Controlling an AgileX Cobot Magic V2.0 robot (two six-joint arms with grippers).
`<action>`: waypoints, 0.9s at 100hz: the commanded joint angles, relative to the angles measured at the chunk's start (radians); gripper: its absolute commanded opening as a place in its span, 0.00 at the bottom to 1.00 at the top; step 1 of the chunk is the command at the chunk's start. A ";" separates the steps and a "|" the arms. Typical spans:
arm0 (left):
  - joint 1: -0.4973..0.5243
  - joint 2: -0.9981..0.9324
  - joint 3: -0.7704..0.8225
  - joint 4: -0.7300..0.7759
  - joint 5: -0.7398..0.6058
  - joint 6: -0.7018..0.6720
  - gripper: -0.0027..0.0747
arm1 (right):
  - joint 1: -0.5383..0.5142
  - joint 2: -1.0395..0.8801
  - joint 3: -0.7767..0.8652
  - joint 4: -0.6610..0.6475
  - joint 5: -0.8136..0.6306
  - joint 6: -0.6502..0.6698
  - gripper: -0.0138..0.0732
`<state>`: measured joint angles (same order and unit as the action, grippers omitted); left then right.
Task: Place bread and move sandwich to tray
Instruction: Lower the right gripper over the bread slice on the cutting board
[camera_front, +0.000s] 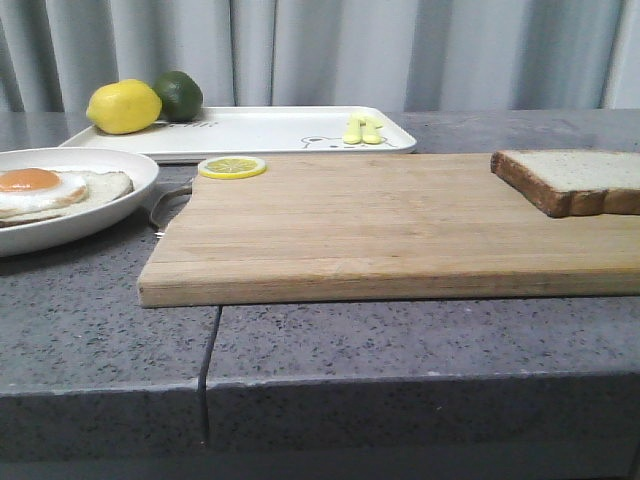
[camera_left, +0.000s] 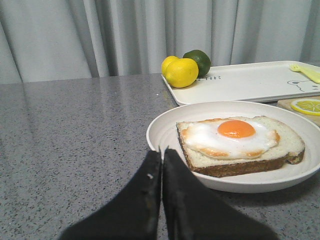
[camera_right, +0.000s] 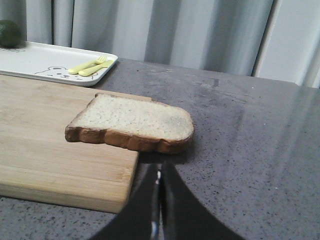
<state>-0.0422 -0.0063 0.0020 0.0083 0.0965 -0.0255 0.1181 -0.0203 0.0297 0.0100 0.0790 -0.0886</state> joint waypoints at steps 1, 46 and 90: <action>0.002 -0.032 0.015 -0.008 -0.075 -0.009 0.01 | 0.002 -0.010 -0.002 -0.005 -0.084 -0.002 0.08; 0.002 -0.032 0.015 -0.008 -0.075 -0.009 0.01 | 0.002 -0.010 -0.002 -0.005 -0.084 -0.002 0.08; 0.002 -0.032 0.003 -0.023 -0.102 -0.013 0.01 | 0.002 -0.010 -0.003 -0.003 -0.178 -0.001 0.08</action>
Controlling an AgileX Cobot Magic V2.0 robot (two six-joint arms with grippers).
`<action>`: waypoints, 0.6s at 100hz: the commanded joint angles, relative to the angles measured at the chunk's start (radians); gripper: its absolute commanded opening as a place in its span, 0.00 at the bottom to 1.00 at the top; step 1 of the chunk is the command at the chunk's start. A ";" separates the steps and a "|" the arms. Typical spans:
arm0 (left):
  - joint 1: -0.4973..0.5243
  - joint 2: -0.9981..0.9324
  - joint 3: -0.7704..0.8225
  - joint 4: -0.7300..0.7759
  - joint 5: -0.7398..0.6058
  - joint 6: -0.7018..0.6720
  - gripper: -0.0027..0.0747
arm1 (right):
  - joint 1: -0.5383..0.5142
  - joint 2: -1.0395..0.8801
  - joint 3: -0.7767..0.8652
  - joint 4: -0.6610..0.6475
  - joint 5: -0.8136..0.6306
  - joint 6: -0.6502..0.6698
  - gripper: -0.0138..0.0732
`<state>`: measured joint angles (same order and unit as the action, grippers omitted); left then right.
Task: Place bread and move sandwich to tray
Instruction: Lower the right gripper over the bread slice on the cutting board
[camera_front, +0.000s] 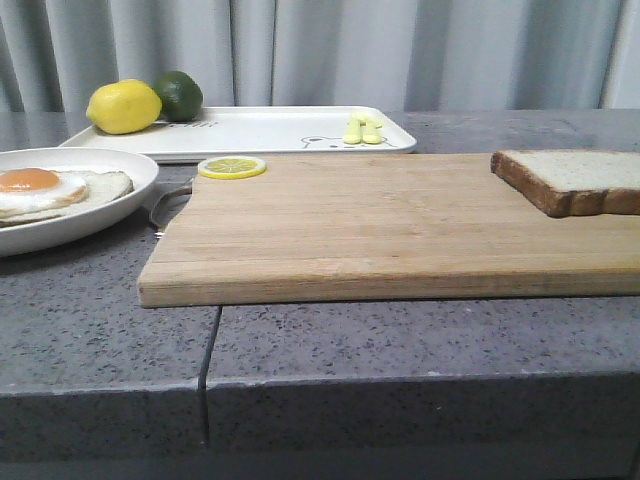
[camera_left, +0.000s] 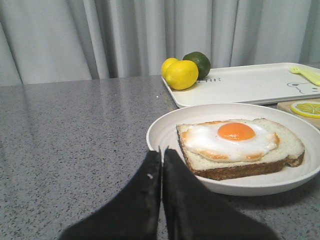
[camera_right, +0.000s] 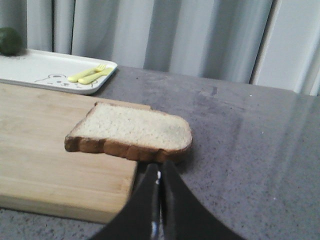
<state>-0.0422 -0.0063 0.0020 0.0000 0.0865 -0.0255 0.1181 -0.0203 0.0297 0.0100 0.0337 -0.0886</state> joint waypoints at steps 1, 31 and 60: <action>0.002 -0.032 0.000 -0.015 -0.092 -0.016 0.01 | 0.002 -0.010 -0.004 -0.002 -0.144 -0.001 0.08; 0.002 0.016 -0.236 -0.017 0.125 -0.020 0.01 | 0.002 0.008 -0.179 0.165 0.058 0.063 0.08; 0.002 0.286 -0.560 -0.039 0.426 -0.045 0.01 | 0.002 0.239 -0.457 0.164 0.322 0.062 0.08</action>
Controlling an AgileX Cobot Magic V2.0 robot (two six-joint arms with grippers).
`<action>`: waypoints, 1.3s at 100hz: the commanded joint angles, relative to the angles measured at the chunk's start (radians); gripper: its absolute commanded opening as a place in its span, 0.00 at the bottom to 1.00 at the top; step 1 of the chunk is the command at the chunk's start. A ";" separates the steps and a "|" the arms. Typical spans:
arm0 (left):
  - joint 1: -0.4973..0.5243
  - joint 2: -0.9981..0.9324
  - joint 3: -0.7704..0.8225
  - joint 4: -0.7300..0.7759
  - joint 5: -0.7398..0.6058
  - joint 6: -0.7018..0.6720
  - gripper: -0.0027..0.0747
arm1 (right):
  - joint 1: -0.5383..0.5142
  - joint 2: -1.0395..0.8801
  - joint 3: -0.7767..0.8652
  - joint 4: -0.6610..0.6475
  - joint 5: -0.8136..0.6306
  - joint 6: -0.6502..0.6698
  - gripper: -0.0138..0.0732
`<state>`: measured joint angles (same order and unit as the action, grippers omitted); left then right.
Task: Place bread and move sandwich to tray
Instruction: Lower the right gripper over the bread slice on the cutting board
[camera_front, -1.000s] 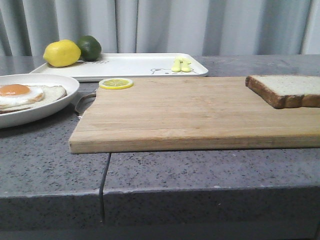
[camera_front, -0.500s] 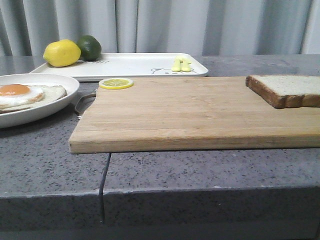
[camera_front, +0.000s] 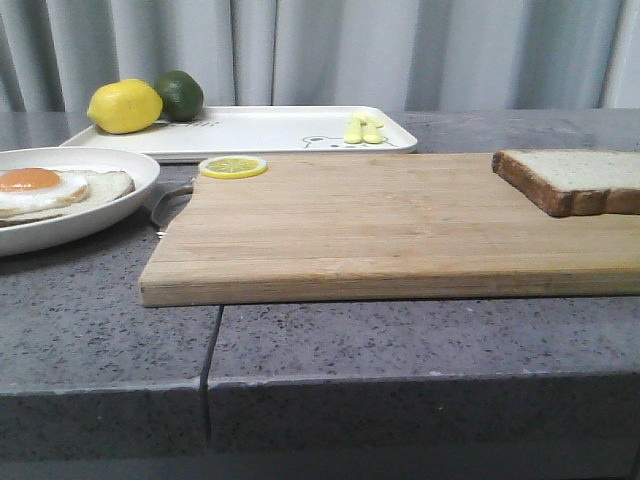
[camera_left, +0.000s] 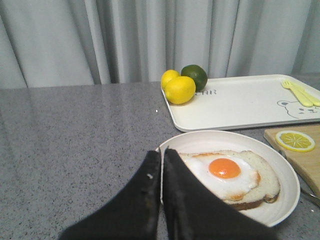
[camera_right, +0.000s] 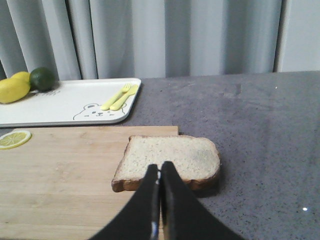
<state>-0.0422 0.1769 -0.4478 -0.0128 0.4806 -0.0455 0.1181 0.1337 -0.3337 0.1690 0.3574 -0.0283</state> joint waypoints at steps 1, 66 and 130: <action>0.002 0.109 -0.118 -0.032 0.048 -0.025 0.01 | 0.002 0.100 -0.100 0.005 0.003 0.002 0.08; 0.002 0.345 -0.332 -0.130 0.209 -0.025 0.05 | 0.002 0.404 -0.338 0.013 0.126 0.001 0.11; 0.002 0.345 -0.332 -0.130 0.211 -0.025 0.66 | 0.002 0.404 -0.338 0.013 0.080 0.001 0.71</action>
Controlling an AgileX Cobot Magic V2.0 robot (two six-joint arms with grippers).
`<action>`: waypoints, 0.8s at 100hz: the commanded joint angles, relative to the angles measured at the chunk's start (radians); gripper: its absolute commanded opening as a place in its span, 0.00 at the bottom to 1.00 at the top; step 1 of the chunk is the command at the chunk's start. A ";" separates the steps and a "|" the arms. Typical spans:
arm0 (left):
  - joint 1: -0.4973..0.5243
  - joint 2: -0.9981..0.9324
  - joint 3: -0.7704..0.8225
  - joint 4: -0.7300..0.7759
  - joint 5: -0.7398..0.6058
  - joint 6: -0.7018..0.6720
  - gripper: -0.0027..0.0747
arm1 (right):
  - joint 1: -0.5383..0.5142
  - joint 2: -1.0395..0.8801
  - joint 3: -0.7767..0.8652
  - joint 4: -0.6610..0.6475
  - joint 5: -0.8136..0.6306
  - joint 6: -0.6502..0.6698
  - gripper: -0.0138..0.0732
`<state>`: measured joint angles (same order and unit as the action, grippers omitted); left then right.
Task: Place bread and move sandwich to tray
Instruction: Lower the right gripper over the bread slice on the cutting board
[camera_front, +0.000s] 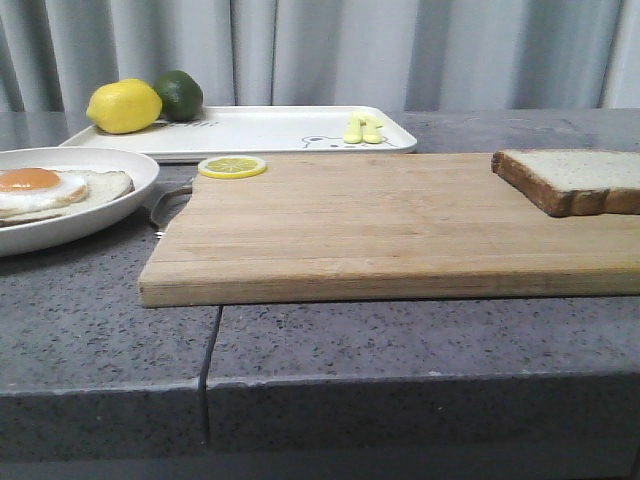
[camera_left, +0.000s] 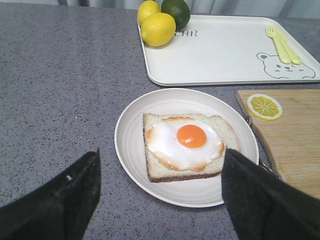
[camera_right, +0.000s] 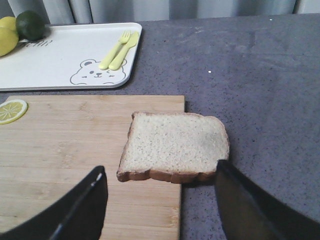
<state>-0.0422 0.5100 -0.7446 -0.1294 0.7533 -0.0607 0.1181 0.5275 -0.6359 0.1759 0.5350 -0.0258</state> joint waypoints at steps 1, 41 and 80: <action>0.002 0.012 -0.035 -0.014 -0.062 -0.010 0.66 | 0.002 0.010 -0.035 0.006 -0.101 -0.002 0.71; 0.002 0.012 -0.035 -0.014 -0.062 -0.010 0.66 | 0.002 0.010 -0.033 0.006 -0.130 0.000 0.71; 0.002 0.012 -0.035 -0.014 -0.062 -0.010 0.66 | -0.103 0.032 -0.033 0.032 -0.137 -0.002 0.71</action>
<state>-0.0422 0.5100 -0.7446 -0.1294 0.7552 -0.0607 0.0659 0.5360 -0.6374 0.1843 0.4809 -0.0216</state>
